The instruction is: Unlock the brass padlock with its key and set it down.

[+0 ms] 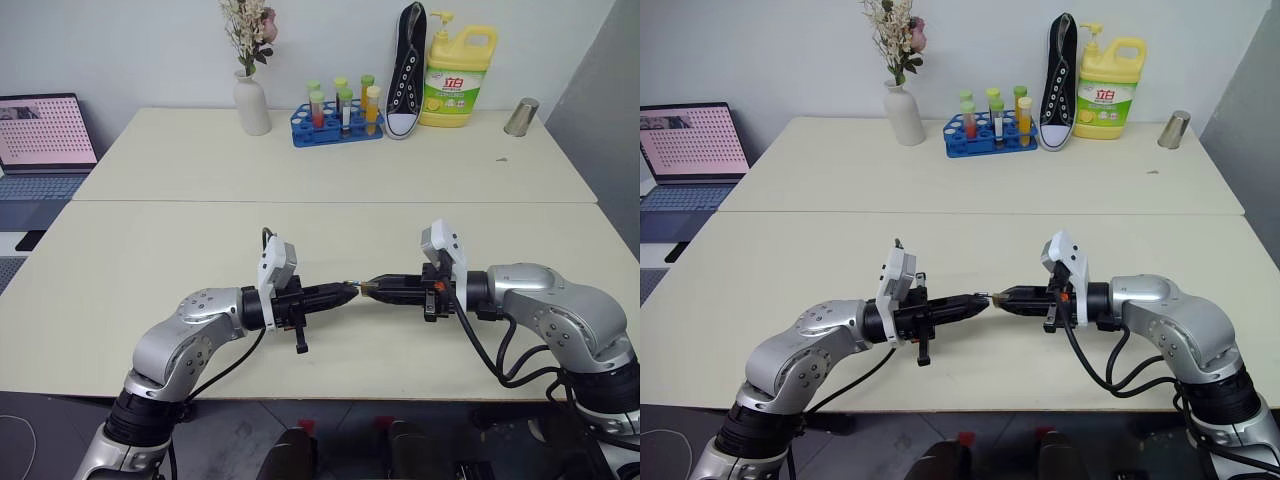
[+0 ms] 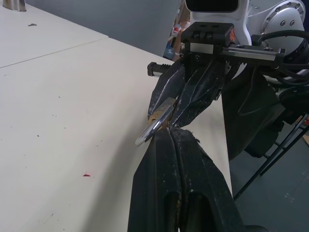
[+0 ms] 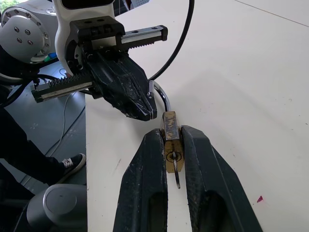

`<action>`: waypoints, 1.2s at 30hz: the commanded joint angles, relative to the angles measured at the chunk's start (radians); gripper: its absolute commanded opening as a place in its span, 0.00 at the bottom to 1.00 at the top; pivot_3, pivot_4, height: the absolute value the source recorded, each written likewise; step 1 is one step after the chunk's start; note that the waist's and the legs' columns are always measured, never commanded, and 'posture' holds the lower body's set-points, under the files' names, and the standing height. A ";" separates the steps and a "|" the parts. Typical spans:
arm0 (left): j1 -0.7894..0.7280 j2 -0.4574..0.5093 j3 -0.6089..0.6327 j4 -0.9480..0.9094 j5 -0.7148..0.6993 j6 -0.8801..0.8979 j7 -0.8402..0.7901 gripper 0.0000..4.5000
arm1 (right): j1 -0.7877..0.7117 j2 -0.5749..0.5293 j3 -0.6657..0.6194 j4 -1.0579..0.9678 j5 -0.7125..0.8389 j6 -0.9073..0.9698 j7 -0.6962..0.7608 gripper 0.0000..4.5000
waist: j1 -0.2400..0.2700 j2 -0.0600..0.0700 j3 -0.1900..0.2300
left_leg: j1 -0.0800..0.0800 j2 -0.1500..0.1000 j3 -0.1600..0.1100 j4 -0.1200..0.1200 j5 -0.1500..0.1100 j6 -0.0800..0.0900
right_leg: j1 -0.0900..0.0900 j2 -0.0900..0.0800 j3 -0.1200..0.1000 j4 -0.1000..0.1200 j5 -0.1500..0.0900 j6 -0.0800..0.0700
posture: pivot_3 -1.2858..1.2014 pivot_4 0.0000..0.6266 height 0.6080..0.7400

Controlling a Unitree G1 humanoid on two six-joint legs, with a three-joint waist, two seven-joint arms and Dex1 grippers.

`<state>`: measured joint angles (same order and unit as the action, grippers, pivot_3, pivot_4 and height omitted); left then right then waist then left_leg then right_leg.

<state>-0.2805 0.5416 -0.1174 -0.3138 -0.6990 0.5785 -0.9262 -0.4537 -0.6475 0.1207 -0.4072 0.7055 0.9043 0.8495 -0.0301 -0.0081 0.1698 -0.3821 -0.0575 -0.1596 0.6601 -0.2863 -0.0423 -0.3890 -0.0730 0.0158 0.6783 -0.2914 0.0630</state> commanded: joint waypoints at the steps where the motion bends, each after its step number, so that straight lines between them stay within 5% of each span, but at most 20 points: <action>1: 0.010 0.005 0.011 -0.049 0.009 -0.015 -0.008 0.00 | -0.012 0.002 -0.007 -0.019 0.004 -0.012 0.009 0.03 | 0.000 0.000 0.000 | 0.000 0.000 0.000 0.000 0.000 0.000 | 0.000 0.000 0.000 0.000 0.000 0.000 | 0.52 0.24 1.00; 6: 0.064 0.101 -0.030 -0.080 0.186 -0.214 -0.111 0.00 | -0.018 0.010 -0.012 0.012 0.006 0.018 -0.005 0.03 | -0.003 0.000 0.000 | 0.000 0.000 0.000 0.000 0.000 0.000 | 0.000 0.000 0.000 0.000 0.000 0.000 | 0.52 0.24 1.00; 10: 0.110 0.167 -0.068 0.058 0.496 -0.729 -0.150 0.00 | -0.047 0.029 -0.018 0.088 0.016 0.081 -0.022 0.03 | 0.003 0.002 0.001 | 0.001 0.000 0.002 -0.002 0.000 0.000 | 0.000 0.000 0.001 -0.002 0.000 -0.001 | 0.52 0.24 1.00; 14: 0.100 0.154 -0.054 0.208 0.585 -0.975 -0.128 0.19 | -0.074 0.058 0.001 0.144 0.018 0.138 -0.025 0.03 | 0.007 0.002 0.001 | 0.000 0.000 0.002 -0.002 0.000 0.000 | 0.000 -0.001 0.001 -0.003 0.000 -0.001 | 0.52 0.24 1.00; 25: 0.142 0.134 -0.026 0.262 0.576 -1.089 -0.069 0.99 | -0.195 0.171 0.121 0.444 -0.127 0.141 -0.046 0.03 | -0.003 0.003 0.002 | 0.000 0.000 0.001 -0.004 0.000 0.000 | -0.001 -0.002 0.001 -0.004 0.000 -0.001 | 0.52 0.24 1.00; 28: 0.156 0.134 -0.023 0.248 0.555 -1.054 -0.062 1.00 | -0.226 0.148 0.164 0.502 -0.198 0.093 -0.014 0.03 | -0.003 0.003 0.002 | 0.000 0.000 0.001 -0.004 0.000 0.000 | -0.001 -0.002 0.000 -0.002 0.000 -0.001 | 0.52 0.24 1.00; 36: 0.154 0.119 0.025 0.187 0.422 -0.719 -0.005 1.00 | -0.193 0.000 0.148 0.441 -0.320 -0.063 0.050 0.64 | 0.000 0.003 0.002 | 0.000 -0.001 0.000 -0.003 0.000 0.000 | -0.001 -0.002 0.000 -0.002 0.000 -0.001 | 0.52 0.24 1.00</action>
<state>-0.1156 0.6621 -0.1258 -0.0851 -0.2372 -0.2088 -0.9515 -0.6550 -0.6258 0.3031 0.0923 0.3954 0.8735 0.8783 -0.0298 -0.0051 0.1715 -0.3823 -0.0580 -0.1591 0.6566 -0.2865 -0.0421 -0.3902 -0.0751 0.0156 0.6764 -0.2916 0.0625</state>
